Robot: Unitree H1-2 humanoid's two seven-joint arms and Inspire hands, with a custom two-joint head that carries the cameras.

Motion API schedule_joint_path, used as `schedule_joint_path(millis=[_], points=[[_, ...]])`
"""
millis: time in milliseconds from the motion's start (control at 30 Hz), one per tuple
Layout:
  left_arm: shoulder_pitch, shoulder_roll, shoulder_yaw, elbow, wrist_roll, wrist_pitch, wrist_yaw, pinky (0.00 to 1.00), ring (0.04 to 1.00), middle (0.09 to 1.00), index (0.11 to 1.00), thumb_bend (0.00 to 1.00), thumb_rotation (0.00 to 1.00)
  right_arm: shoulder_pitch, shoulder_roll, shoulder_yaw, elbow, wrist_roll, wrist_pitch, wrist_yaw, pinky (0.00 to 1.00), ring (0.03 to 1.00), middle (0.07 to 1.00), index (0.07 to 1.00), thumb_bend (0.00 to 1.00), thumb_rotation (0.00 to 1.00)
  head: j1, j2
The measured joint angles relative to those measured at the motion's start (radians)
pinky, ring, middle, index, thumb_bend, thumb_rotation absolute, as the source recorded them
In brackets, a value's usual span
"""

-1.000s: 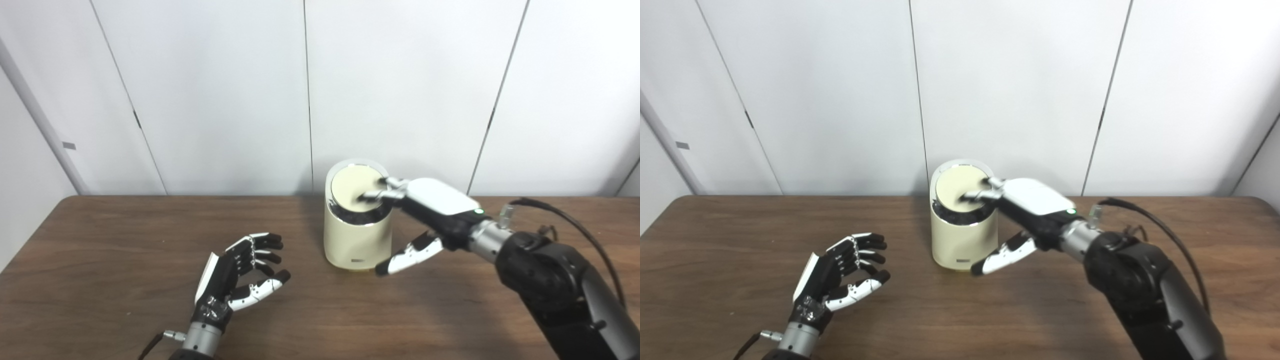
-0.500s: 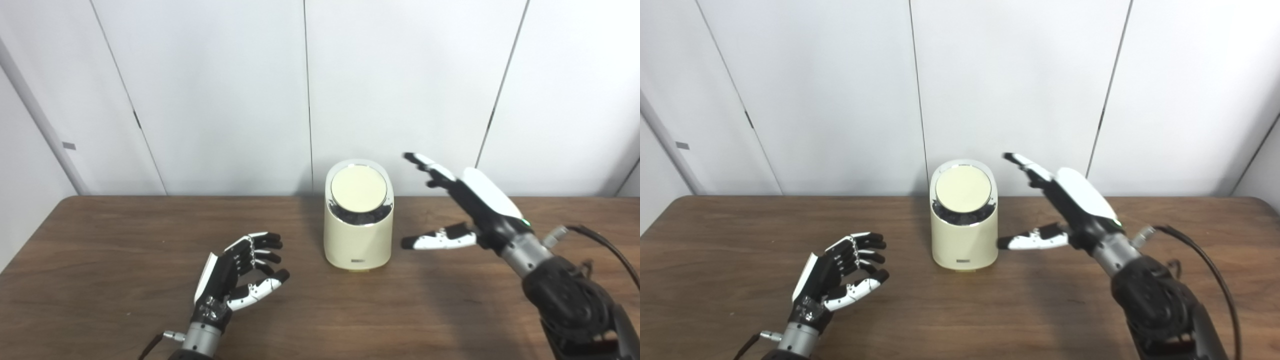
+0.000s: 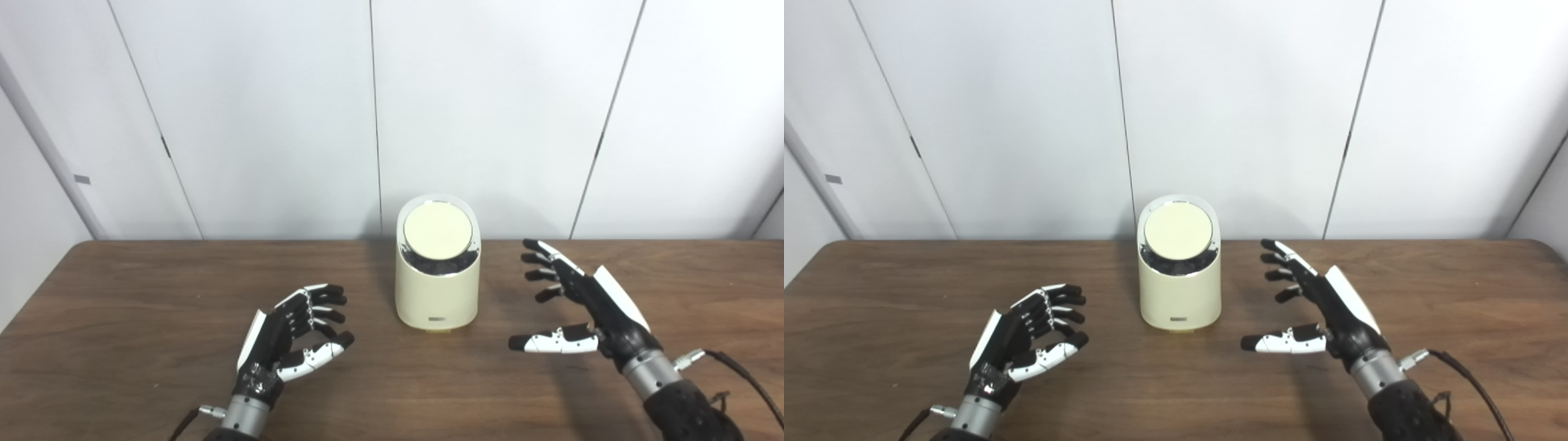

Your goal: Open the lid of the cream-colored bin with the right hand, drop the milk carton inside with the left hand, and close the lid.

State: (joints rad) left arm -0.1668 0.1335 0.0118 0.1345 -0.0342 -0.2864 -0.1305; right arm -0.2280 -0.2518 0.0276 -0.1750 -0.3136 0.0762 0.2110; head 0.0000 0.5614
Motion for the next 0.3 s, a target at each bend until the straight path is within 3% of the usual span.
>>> schedule_joint_path(millis=[133, 300], points=[[0.000, 0.001, 0.001, 0.001, 0.000, -0.005, -0.001, 0.49, 0.633, 0.718, 0.737, 0.66, 0.09, 0.031, 0.019, 0.000, 0.034, 0.037, -0.056, -0.031, 0.66, 0.799, 0.865, 0.890, 0.74, 0.15, -0.008, -0.003], [0.000, 0.004, 0.000, 0.003, -0.012, -0.030, -0.015, 0.50, 0.643, 0.729, 0.747, 0.64, 0.05, 0.059, 0.024, 0.002, 0.098, 0.052, -0.129, -0.058, 0.63, 0.792, 0.869, 0.896, 0.73, 0.16, -0.012, 0.002]])
